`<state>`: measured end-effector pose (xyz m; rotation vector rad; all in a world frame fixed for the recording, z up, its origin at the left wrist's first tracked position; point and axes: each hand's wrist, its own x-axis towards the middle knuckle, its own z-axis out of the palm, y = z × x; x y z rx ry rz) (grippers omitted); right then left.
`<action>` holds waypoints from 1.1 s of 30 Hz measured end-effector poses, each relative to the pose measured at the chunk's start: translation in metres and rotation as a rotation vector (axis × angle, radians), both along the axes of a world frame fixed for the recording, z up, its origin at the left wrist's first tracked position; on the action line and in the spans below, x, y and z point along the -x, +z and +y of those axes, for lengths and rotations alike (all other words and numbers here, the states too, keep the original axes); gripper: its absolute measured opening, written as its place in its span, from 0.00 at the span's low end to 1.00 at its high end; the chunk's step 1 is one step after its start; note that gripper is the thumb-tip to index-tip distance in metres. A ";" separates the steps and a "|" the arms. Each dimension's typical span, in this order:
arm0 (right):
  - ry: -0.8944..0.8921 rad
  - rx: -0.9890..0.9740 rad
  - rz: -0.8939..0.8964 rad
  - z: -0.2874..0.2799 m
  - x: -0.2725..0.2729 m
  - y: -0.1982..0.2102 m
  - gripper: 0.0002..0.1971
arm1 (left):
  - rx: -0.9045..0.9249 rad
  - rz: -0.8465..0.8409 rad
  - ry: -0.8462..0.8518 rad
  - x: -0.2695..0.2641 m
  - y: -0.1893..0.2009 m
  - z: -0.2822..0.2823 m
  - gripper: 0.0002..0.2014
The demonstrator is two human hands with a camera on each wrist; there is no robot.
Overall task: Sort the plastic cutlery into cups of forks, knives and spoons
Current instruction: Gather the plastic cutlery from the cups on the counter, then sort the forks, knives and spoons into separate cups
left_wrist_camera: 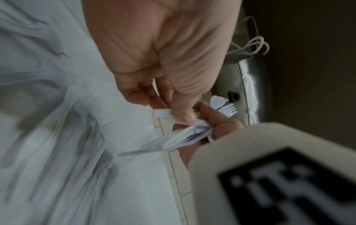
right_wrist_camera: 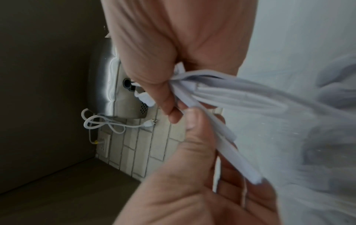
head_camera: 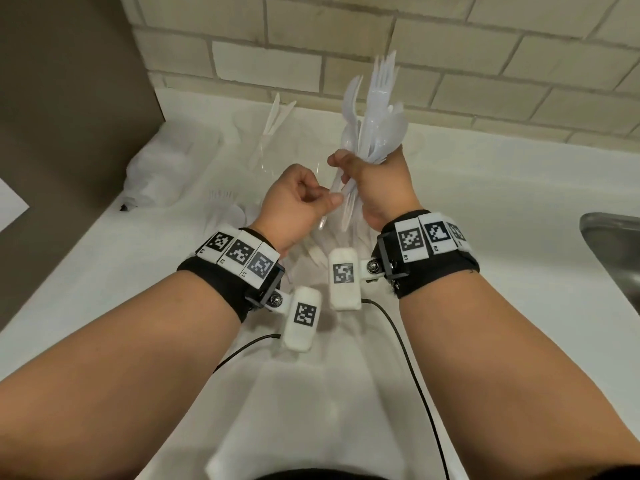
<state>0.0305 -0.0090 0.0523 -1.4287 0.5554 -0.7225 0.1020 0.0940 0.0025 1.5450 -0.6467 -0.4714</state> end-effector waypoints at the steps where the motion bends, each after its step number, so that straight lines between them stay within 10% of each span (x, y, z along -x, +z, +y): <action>1: -0.005 -0.009 -0.022 0.000 -0.002 0.001 0.17 | 0.006 0.097 -0.003 0.001 -0.001 0.000 0.08; 4: 0.043 -0.029 -0.062 0.004 -0.006 0.005 0.05 | 0.093 0.698 -0.182 -0.003 -0.001 0.000 0.29; 7: 0.076 -0.019 -0.092 0.012 -0.010 0.007 0.13 | 0.075 0.962 -0.238 -0.008 0.003 0.006 0.36; 15: 0.120 0.015 -0.081 0.029 -0.014 0.006 0.29 | 0.134 1.028 -0.259 -0.013 0.012 0.020 0.30; 23: 0.146 0.055 0.000 0.026 -0.014 -0.006 0.16 | -0.058 1.011 -0.411 -0.021 0.016 0.030 0.39; 29: 0.191 0.053 0.020 0.035 -0.014 -0.020 0.15 | 0.120 1.048 -0.351 -0.023 0.018 0.025 0.32; 33: 0.264 -0.030 0.009 0.029 -0.012 -0.019 0.09 | 0.039 0.779 -0.306 -0.026 0.029 0.031 0.31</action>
